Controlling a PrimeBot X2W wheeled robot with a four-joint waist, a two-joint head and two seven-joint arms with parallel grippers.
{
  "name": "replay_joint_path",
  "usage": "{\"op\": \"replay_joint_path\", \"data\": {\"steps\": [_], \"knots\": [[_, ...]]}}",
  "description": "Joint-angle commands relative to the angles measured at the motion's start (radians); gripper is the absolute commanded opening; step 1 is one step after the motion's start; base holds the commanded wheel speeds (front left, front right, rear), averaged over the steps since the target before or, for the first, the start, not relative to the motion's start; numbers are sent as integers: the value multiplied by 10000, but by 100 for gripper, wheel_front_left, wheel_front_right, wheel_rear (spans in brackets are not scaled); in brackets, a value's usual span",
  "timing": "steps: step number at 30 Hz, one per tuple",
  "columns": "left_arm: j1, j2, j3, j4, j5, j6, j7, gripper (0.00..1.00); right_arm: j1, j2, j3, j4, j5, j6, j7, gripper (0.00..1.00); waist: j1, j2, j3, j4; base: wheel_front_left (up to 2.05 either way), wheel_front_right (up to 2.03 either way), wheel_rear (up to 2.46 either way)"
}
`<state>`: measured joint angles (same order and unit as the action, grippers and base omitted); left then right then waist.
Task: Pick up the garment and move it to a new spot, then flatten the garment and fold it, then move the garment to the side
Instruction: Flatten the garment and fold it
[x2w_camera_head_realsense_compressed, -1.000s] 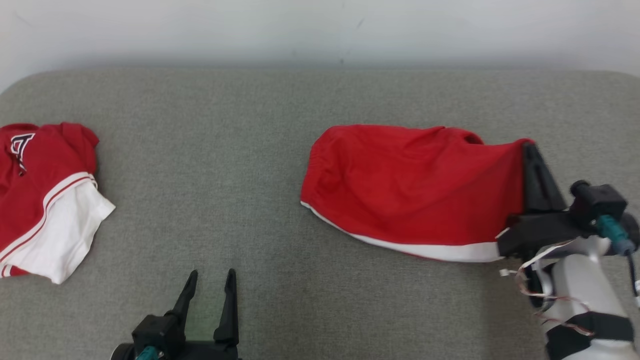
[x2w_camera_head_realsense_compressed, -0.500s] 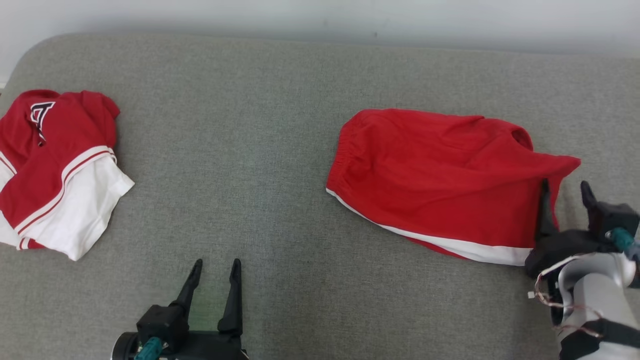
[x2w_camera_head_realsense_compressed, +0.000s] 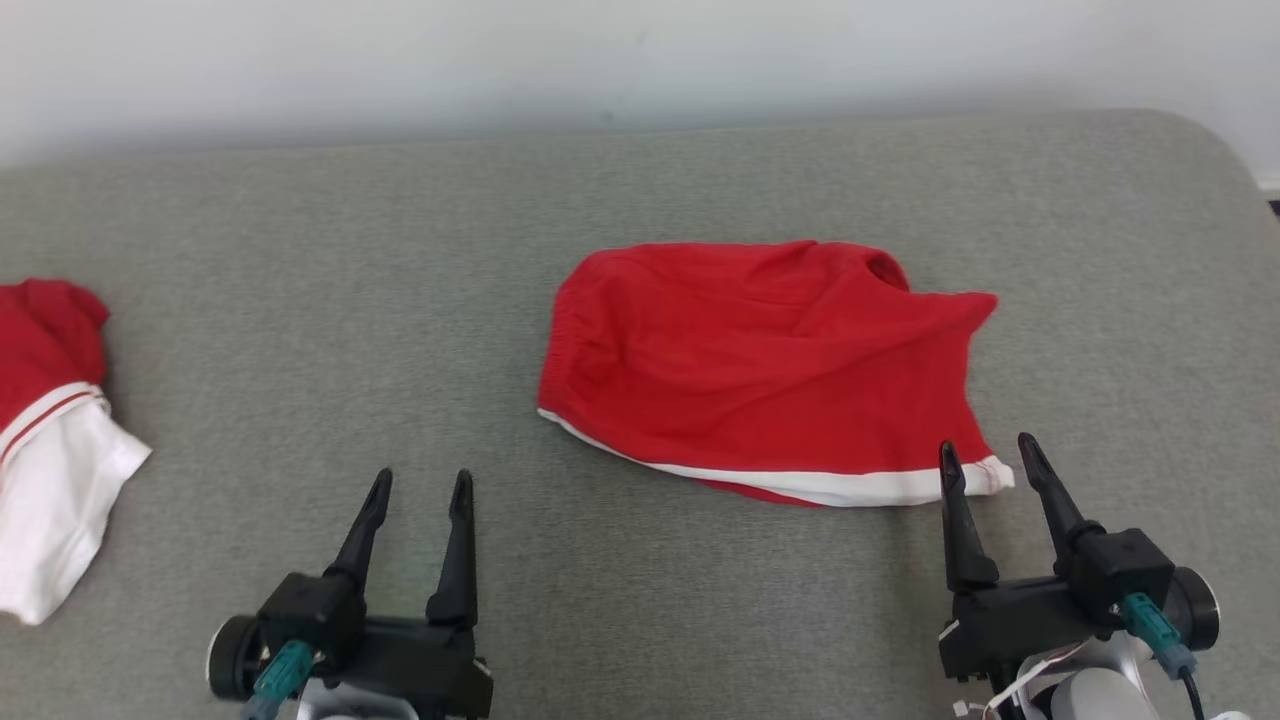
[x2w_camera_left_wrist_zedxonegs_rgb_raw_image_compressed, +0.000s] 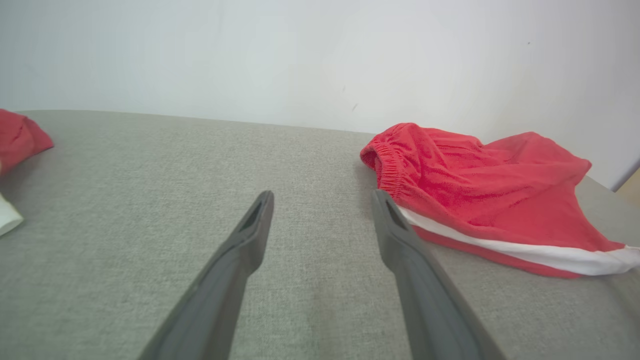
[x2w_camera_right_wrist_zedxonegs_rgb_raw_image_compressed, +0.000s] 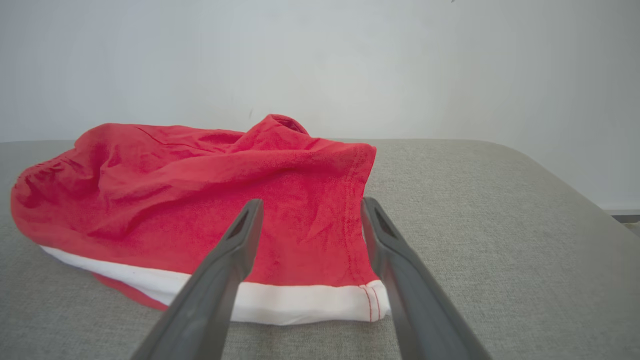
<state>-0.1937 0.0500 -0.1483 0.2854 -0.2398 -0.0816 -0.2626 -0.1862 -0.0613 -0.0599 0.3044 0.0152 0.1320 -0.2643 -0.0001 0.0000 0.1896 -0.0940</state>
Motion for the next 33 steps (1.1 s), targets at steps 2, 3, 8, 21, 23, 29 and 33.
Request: {"op": "replay_joint_path", "data": {"steps": [2,3,8,21,23,29,33], "knots": [[-461,13,-74,101,85,-117,-34,100,205,83,290,-191,175,-25,2,100,1,0,112,-539,0,0,0],[-681,13,-130,113,80,-163,-34,100,260,97,389,-219,245,-25,0,100,1,0,171,-596,0,0,0],[-2041,17,-409,766,267,-419,-34,100,186,108,824,-426,495,-25,0,100,1,0,664,-880,0,0,0],[-4247,1030,-2007,3528,-1996,-478,-34,100,-159,118,952,-609,1074,-25,0,100,1,0,1273,-1287,0,0,0],[-4292,1152,-2217,3653,-2360,-479,-34,100,-153,114,961,-606,1137,-25,0,100,1,0,1287,-1282,0,0,0],[-3980,1354,-2706,3454,-3162,-480,-34,100,-188,114,1035,-556,1245,-25,0,100,1,0,1299,-1190,0,0,0],[-3820,1336,-2974,3419,-3806,-481,-34,100,-228,113,1188,-515,1281,-25,1,100,1,0,1282,-1156,0,0,0]]}}
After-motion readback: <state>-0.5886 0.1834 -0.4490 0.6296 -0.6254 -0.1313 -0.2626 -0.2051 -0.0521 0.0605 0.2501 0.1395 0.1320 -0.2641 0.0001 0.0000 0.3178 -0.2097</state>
